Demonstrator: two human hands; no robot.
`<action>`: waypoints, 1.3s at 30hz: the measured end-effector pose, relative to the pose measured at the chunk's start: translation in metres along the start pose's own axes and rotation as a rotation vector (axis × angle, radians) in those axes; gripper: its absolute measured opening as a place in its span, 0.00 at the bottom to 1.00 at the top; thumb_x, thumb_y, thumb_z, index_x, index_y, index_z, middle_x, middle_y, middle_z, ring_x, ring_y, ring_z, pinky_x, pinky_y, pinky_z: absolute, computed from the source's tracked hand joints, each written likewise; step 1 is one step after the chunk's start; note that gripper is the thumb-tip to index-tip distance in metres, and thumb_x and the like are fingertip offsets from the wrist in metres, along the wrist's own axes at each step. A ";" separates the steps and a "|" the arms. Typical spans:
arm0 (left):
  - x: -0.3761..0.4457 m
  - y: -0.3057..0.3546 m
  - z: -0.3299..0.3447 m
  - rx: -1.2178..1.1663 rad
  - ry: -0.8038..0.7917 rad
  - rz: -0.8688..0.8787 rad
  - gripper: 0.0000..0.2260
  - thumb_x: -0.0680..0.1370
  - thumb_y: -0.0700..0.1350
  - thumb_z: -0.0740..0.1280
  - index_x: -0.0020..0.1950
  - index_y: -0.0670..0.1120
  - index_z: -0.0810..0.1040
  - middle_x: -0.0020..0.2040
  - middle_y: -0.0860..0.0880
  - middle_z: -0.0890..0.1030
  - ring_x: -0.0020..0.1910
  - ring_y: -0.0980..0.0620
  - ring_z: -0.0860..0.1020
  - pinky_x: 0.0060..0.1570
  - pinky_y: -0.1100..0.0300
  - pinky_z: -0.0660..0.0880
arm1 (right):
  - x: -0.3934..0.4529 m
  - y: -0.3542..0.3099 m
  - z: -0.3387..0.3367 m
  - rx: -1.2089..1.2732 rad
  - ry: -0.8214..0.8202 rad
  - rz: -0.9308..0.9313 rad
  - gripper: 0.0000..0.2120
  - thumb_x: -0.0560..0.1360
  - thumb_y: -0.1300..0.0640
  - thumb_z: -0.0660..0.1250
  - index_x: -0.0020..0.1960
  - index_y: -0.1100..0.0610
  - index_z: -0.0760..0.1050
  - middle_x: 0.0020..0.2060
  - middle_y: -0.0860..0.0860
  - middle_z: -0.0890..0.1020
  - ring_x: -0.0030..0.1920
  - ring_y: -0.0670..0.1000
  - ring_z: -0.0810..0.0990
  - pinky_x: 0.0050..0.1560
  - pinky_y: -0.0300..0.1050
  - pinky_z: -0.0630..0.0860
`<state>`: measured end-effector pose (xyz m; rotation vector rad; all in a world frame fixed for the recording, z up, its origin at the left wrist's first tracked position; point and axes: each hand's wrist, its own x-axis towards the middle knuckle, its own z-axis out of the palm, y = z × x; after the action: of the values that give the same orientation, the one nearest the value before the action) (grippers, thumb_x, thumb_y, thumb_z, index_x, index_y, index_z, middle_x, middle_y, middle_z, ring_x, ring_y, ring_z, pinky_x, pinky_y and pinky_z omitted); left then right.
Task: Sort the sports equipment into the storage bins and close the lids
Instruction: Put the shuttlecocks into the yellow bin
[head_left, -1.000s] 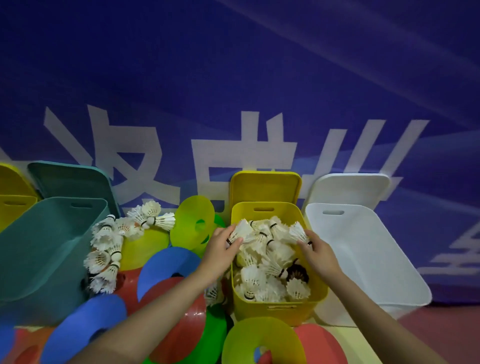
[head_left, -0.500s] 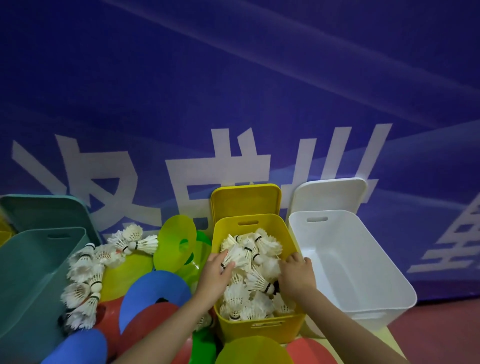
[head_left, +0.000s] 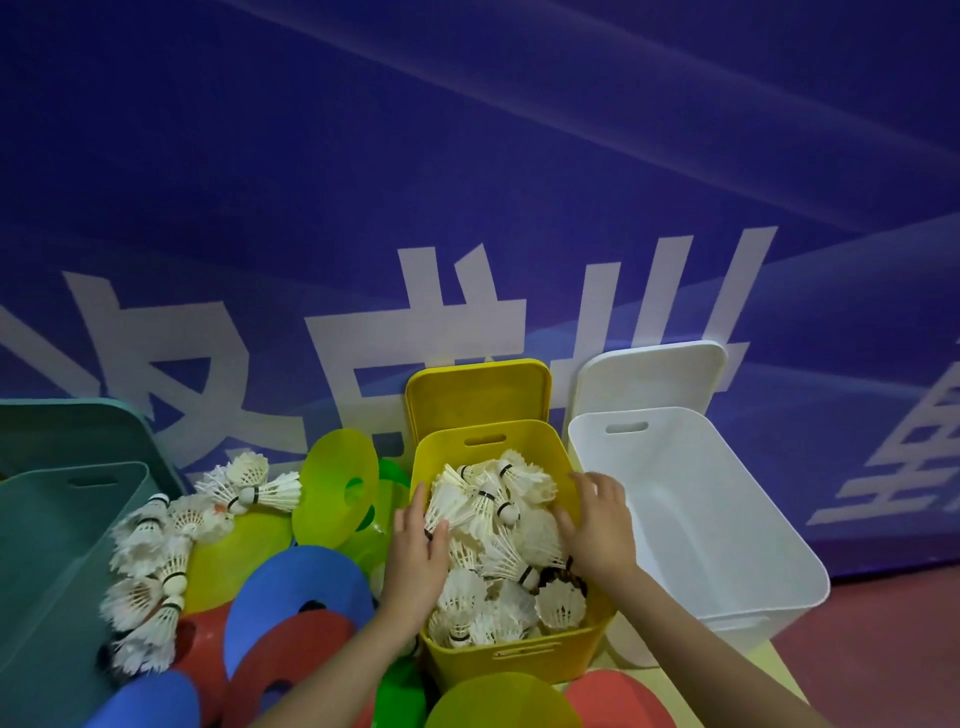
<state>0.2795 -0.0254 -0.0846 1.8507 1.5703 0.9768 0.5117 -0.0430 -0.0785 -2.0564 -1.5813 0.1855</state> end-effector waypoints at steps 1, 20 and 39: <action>0.000 0.000 0.001 0.002 0.019 -0.005 0.25 0.82 0.49 0.57 0.78 0.51 0.54 0.64 0.48 0.65 0.39 0.63 0.71 0.38 0.71 0.67 | 0.002 -0.001 -0.001 0.071 -0.026 0.072 0.22 0.77 0.55 0.61 0.70 0.56 0.66 0.64 0.56 0.72 0.66 0.57 0.67 0.63 0.52 0.68; 0.090 0.004 0.033 0.838 -0.261 -0.030 0.22 0.79 0.55 0.58 0.73 0.53 0.63 0.53 0.49 0.81 0.56 0.48 0.77 0.68 0.49 0.62 | 0.008 0.014 0.006 0.373 -0.102 0.242 0.21 0.82 0.60 0.51 0.74 0.52 0.62 0.69 0.53 0.71 0.68 0.53 0.70 0.66 0.44 0.66; 0.031 -0.034 -0.045 0.183 -0.126 -0.132 0.25 0.79 0.50 0.63 0.75 0.49 0.61 0.73 0.45 0.64 0.72 0.45 0.58 0.71 0.49 0.57 | -0.010 -0.014 0.000 0.075 -0.042 0.047 0.20 0.77 0.55 0.60 0.68 0.57 0.69 0.63 0.57 0.74 0.63 0.58 0.69 0.63 0.52 0.67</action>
<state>0.2251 0.0082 -0.0775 1.8619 1.7273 0.6645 0.4962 -0.0496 -0.0736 -2.0445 -1.5286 0.3029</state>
